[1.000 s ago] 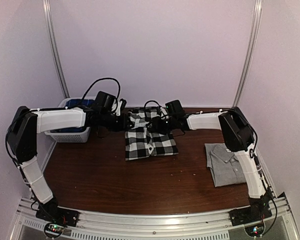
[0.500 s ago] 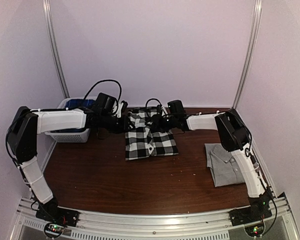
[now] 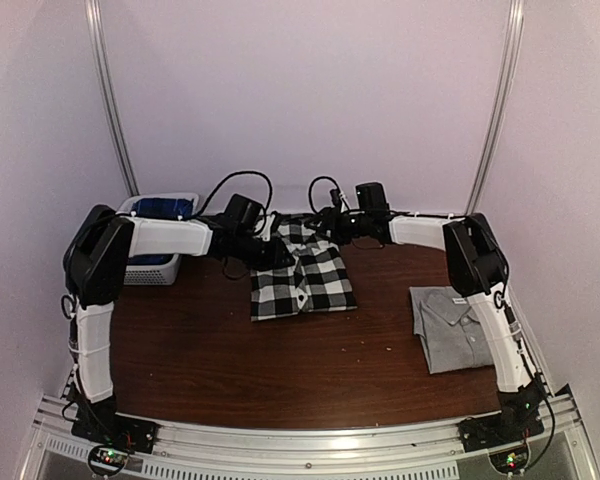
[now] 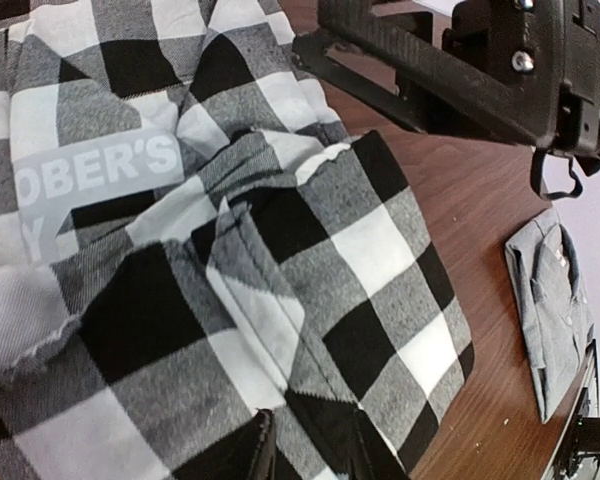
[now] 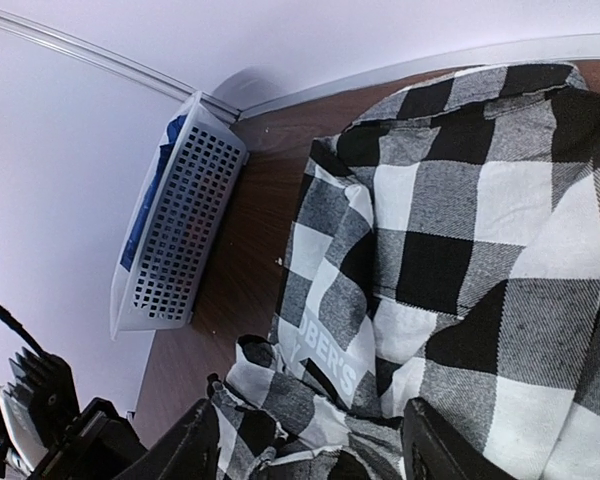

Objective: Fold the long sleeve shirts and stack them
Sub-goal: Adjust the 2/3-rectangle-folded shirt at the center of the board, then smooth out the 2/3-rectangle-folded shirt at the center of the board.

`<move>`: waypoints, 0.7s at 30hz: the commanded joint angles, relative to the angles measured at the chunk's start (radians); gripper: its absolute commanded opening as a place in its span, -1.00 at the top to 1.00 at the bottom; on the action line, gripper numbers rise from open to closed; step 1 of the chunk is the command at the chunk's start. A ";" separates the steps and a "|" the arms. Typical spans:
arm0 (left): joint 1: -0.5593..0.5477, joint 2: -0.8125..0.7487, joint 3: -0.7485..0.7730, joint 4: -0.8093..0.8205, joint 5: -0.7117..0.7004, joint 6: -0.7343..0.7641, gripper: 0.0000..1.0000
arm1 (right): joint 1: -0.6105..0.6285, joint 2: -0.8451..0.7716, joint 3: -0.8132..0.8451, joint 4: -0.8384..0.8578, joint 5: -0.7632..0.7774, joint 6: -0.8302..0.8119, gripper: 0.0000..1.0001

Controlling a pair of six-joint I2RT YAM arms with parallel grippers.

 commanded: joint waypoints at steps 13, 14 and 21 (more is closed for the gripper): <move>0.009 0.421 0.477 -0.004 0.060 0.019 0.48 | -0.001 -0.359 -0.383 -0.096 0.083 -0.157 -0.23; 0.009 0.429 0.488 -0.005 0.064 0.022 0.48 | 0.001 -0.376 -0.404 -0.095 0.089 -0.163 -0.21; 0.019 0.430 0.578 -0.040 0.089 0.038 0.46 | 0.028 -0.412 -0.493 -0.083 0.123 -0.185 -0.15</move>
